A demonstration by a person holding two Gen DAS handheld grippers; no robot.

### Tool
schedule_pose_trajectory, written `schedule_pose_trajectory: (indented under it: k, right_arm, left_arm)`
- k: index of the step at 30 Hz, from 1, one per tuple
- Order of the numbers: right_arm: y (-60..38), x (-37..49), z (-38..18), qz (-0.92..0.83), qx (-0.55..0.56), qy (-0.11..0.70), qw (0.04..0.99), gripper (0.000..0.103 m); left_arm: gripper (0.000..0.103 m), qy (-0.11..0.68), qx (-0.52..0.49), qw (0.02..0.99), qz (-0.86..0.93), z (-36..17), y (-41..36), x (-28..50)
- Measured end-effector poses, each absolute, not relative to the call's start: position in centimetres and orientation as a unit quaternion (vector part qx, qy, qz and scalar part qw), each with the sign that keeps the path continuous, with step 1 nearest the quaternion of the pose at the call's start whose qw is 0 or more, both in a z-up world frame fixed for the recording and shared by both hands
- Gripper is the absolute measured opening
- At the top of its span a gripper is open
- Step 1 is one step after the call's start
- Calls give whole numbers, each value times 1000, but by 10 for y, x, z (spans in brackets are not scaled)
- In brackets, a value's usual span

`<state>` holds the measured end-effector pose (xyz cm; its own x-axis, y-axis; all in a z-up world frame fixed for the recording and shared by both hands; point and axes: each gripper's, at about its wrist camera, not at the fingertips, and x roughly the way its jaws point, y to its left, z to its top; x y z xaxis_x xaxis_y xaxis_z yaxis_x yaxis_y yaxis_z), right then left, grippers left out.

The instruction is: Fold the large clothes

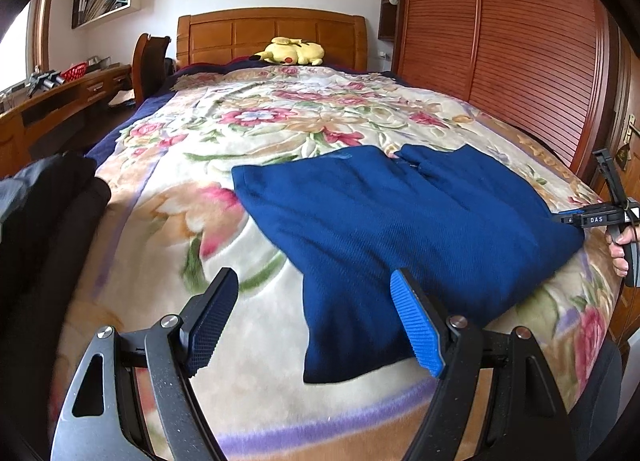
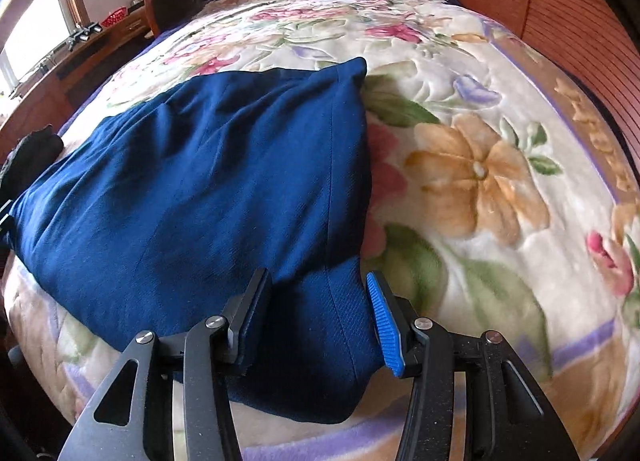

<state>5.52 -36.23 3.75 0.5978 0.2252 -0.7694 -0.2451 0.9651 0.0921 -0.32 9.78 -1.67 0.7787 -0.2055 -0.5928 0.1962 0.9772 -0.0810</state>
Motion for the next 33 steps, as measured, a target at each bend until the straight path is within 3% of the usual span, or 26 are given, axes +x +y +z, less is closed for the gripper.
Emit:
schedule_pose_trajectory:
  k: [1,6,12,20,27,30,33]
  right_arm:
    - [-360,52,38,143,-8,427,893,31]
    - [-350,32,44,143,-60,396,905,7]
    - [-355,2,60,117,-90,355,923,4]
    - [-335,1,49,76,-119,358,923,4]
    - [-322,-5,66,38,-117,296,947,30]
    - [-309,-19,73,48,-112,258,959,52]
    - [-287,-23,71,78,-106,251,959,54]
  left_arm:
    - [79,316,-9,943,-106,-18,99,-4]
    - [79,317,-12,943,-105,-22,98,-10]
    - [79,316,-14,942,-110,-22,99,-14]
    - [79,317,-11,942,-111,-22,99,-16]
    - [79,321,-10,941,-109,-25,101,-16]
    - [79,322,-7,941,-108,-26,101,-16]
    - [79,323,-8,940,-108,-26,101,-15]
